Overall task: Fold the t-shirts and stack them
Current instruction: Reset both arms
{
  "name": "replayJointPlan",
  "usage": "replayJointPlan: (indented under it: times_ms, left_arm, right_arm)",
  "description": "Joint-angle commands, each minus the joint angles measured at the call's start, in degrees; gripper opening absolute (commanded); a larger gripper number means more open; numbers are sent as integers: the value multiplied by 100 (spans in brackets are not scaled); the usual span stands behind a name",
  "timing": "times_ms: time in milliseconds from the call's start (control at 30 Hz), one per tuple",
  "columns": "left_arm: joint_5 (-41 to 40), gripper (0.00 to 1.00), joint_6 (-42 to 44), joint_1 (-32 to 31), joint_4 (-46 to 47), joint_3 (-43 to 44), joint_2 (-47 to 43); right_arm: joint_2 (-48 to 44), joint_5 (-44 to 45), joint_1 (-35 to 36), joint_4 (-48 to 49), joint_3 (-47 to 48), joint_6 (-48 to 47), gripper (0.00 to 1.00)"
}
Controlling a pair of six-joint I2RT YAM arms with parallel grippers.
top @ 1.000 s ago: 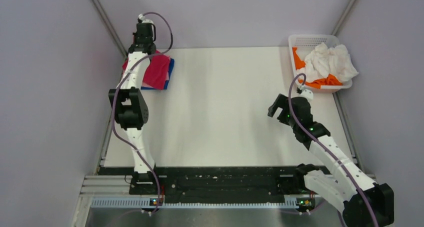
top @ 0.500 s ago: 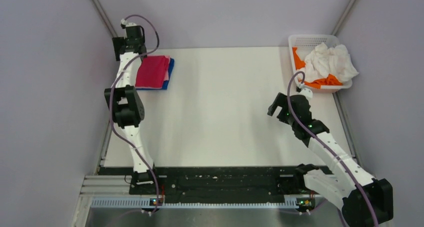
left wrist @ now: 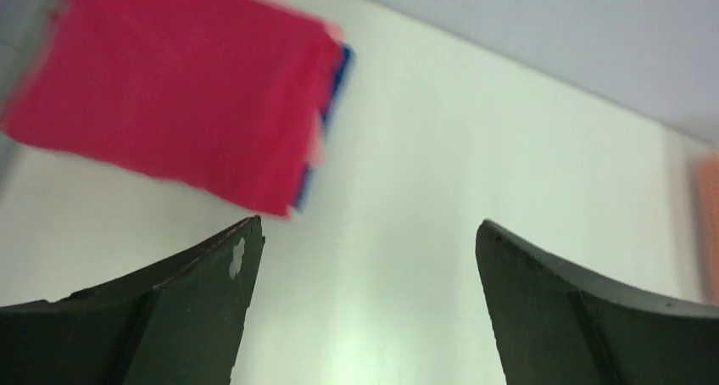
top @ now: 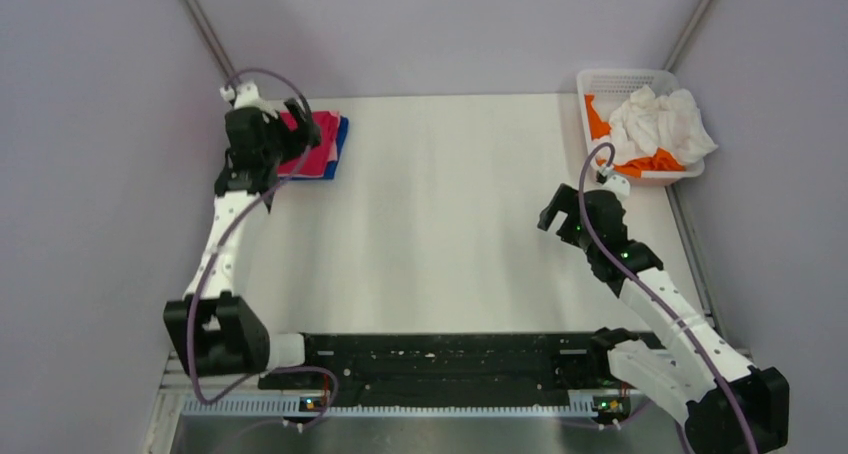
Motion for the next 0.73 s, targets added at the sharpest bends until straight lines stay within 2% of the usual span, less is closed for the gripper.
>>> replayJointPlan:
  times_ms: [0, 133, 267, 400, 700]
  left_arm:
    - [1665, 99, -916, -436, 1465, -2194, -1323]
    - [524, 99, -856, -1398, 1274, -3668, -2503]
    - [104, 99, -979, -1569, 1312, -4456, -3375]
    - [-56, 99, -986, -1569, 1337, -4488, -3584]
    - [-469, 99, -895, -1569, 868, -4291, -3560]
  right_arm:
    - [-209, 132, -42, 156, 24, -132, 99]
    - [-398, 154, -36, 556, -374, -125, 99]
    - [-631, -22, -36, 1120, -826, -221, 99]
    - [-869, -74, -36, 1514, -1233, -267, 99]
    - [-1358, 25, -37, 1661, -1644, -219, 99]
